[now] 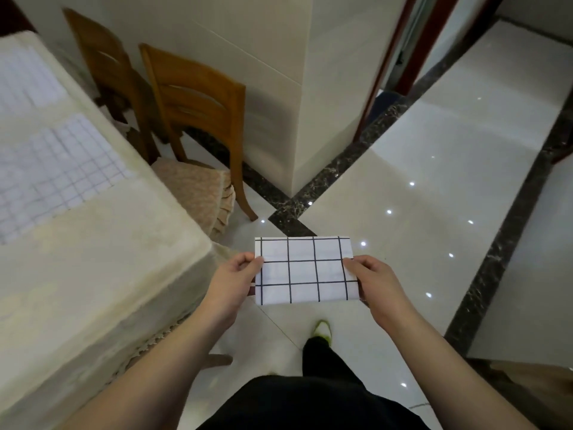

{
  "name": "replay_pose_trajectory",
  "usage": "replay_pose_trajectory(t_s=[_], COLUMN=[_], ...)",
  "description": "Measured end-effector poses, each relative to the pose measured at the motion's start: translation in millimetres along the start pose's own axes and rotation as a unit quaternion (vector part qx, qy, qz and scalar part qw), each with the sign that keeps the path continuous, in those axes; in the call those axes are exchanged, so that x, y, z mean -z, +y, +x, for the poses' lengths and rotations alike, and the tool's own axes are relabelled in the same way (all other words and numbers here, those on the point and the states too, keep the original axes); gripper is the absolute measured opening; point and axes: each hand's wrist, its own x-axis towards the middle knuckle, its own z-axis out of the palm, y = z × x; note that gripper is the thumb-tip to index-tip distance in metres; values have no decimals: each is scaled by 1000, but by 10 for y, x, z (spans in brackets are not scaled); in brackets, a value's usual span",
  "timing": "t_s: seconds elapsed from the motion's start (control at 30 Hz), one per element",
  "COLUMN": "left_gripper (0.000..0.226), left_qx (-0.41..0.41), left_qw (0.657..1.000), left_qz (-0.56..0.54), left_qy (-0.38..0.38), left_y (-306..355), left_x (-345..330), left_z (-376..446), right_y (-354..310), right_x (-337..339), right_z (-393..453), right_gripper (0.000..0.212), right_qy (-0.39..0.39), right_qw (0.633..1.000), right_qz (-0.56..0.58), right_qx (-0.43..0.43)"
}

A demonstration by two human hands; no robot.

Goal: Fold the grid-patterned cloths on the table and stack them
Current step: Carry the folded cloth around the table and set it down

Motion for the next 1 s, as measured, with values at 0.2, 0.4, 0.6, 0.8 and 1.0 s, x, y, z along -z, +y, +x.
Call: replay_pose_trajectory(t_s=[0.2,0.4,0.6,0.8,1.0], left_gripper=[9,11,11,13,13], left_qx=[15,-2,3,21,36], left_qw=[999,991,970,939,904], left_qz=[-4,-42,-110,-183,-233], left_qy=[39,130,215,290,358], left_y=[230,416,378,308,281], left_x=[-175,-241,-81,304,886], left_z=[326,454,587,759,1053], right_y=[-440,-847,-1118,-1288,-1487], right_x=[-4,-151,-715,-1541,-2512], right_z=[670,1184,1626,1911,2043], right_gripper=[7,9,13,17,18], right_qy=[-71,-158,-237,-312,-353], right_qw=[997,982,959,927,894], right_qz=[-17,-99,-150,-206,-272], right_qx=[-5,21,31,22,38])
